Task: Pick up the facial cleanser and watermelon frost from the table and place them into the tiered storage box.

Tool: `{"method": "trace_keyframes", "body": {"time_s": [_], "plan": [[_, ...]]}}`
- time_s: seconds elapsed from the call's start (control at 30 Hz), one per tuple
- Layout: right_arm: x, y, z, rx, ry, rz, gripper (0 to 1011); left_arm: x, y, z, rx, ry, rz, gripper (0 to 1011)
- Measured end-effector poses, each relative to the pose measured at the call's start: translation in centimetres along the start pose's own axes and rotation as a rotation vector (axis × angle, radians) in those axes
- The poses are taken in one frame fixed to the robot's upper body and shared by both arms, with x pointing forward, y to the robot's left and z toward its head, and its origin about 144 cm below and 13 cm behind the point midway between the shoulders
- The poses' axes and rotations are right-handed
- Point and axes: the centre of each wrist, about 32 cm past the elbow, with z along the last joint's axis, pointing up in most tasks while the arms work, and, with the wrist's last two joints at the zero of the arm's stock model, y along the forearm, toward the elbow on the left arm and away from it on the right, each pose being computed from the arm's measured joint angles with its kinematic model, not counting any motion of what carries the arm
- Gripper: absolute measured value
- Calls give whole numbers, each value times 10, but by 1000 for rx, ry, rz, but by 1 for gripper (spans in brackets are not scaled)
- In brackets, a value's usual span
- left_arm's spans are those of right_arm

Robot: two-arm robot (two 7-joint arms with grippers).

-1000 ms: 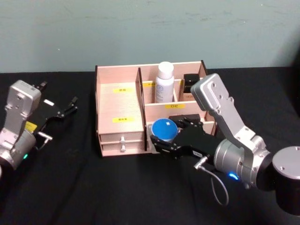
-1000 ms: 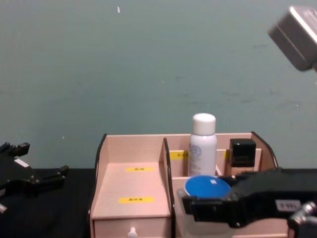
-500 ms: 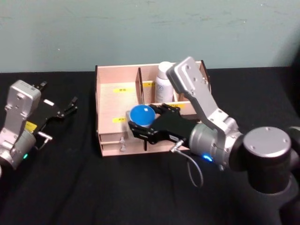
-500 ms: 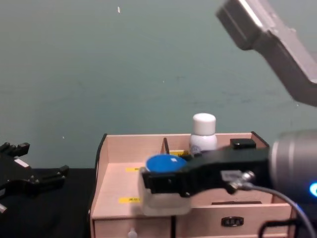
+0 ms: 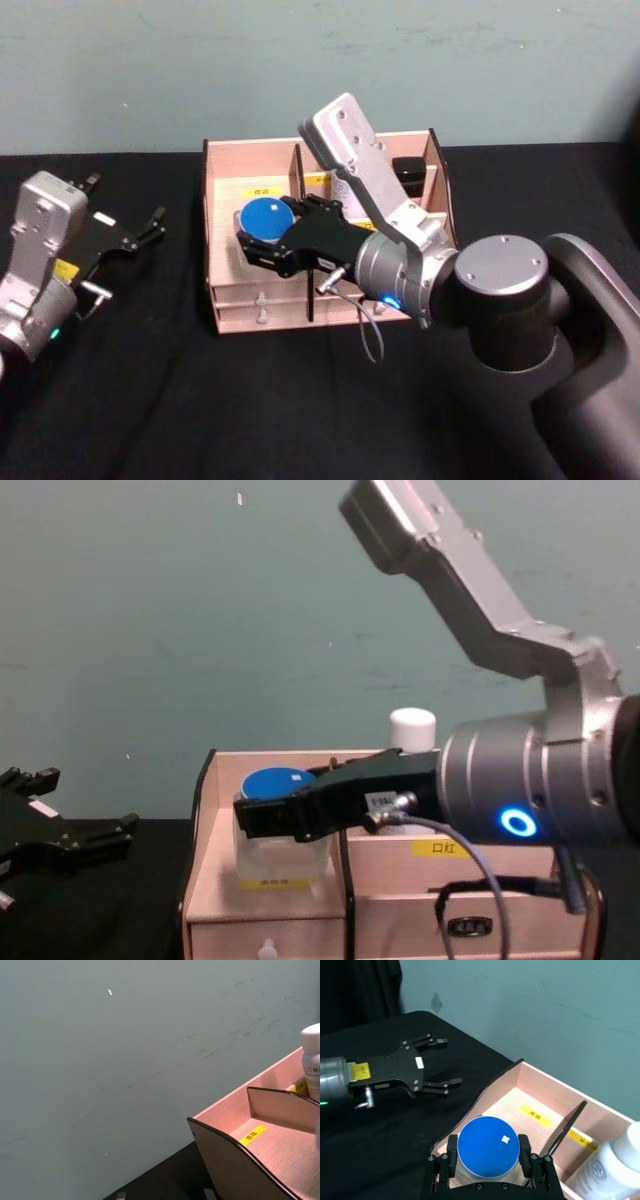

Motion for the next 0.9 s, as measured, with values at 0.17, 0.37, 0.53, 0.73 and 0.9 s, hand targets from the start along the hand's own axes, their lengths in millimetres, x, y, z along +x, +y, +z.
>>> {"method": "trace_keyframes", "body": {"time_s": [0.17, 0.37, 0.53, 0.73, 0.9], "plan": [[2, 11, 2, -4, -7, -20, 728, 0, 0, 0, 0, 0, 0, 1001], [7, 22, 1, -15, -5, -41, 728, 0, 0, 0, 0, 0, 0, 1001], [9, 31, 0, -25, -4, -46, 728, 0, 0, 0, 0, 0, 0, 1001], [10, 36, 0, -33, 0, -42, 728, 0, 0, 0, 0, 0, 0, 1001], [10, 37, -1, -39, 2, -40, 728, 0, 0, 0, 0, 0, 0, 1001]]}}
